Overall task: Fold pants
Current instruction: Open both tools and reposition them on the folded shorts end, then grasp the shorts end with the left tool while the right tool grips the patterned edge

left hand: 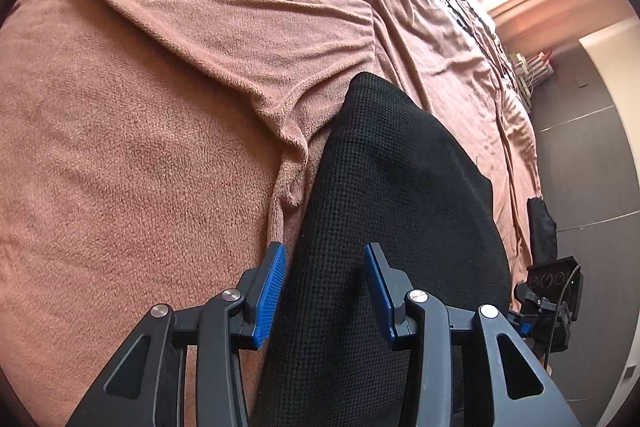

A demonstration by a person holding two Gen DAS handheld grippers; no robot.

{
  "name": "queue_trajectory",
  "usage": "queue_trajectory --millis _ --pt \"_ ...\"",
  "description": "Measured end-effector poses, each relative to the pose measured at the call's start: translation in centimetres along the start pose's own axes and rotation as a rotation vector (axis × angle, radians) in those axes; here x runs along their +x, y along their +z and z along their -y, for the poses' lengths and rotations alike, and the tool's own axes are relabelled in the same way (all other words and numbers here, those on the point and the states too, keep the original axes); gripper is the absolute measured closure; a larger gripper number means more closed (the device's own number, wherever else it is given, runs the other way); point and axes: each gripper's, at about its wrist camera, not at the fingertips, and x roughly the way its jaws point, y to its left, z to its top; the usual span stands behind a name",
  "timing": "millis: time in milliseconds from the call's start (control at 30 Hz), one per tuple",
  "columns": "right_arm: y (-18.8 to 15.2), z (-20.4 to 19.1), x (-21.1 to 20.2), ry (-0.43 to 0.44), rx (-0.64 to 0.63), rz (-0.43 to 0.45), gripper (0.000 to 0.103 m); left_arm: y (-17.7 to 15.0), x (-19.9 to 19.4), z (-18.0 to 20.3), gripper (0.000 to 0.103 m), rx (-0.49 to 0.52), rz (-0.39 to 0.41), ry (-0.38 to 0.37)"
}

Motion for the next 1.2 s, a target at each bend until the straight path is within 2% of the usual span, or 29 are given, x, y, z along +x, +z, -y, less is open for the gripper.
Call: queue_trajectory --millis 233,267,333,367,433,500,667,733,800,1200 --pt "0.0 -1.6 0.7 -0.019 -0.023 -0.008 0.028 0.9 1.2 -0.5 0.06 0.0 -0.019 0.005" --pt "-0.1 -1.9 0.7 -0.033 -0.041 -0.004 0.032 1.0 1.3 -0.5 0.06 -0.001 -0.02 0.001" --pt "-0.1 -2.4 0.8 -0.054 -0.07 0.002 0.057 1.1 1.4 -0.4 0.06 0.002 -0.024 -0.007" --pt "-0.2 -2.4 0.8 -0.058 -0.071 0.0 0.059 1.2 1.5 -0.4 0.06 0.007 -0.027 -0.01" --pt "-0.4 -2.5 0.4 -0.053 -0.067 0.016 0.07 1.3 1.5 -0.2 0.06 0.018 -0.032 -0.019" --pt "-0.7 -2.7 -0.3 -0.042 -0.08 0.04 0.073 1.4 1.6 -0.1 0.06 0.031 -0.037 -0.035" --pt "-1.4 -2.4 -0.9 -0.048 -0.07 0.034 0.07 1.9 2.1 0.2 0.06 0.05 -0.045 -0.054" --pt "-1.1 -2.2 -0.6 -0.048 -0.051 0.023 0.062 2.1 2.4 0.2 0.06 0.051 -0.049 -0.059" --pt "-1.0 -1.9 -0.3 -0.044 -0.036 0.007 0.058 2.4 2.7 0.2 0.06 0.051 -0.056 -0.066" --pt "0.0 -1.1 1.0 -0.001 0.011 -0.025 0.056 3.6 3.9 -0.2 0.059 0.074 -0.071 -0.15"
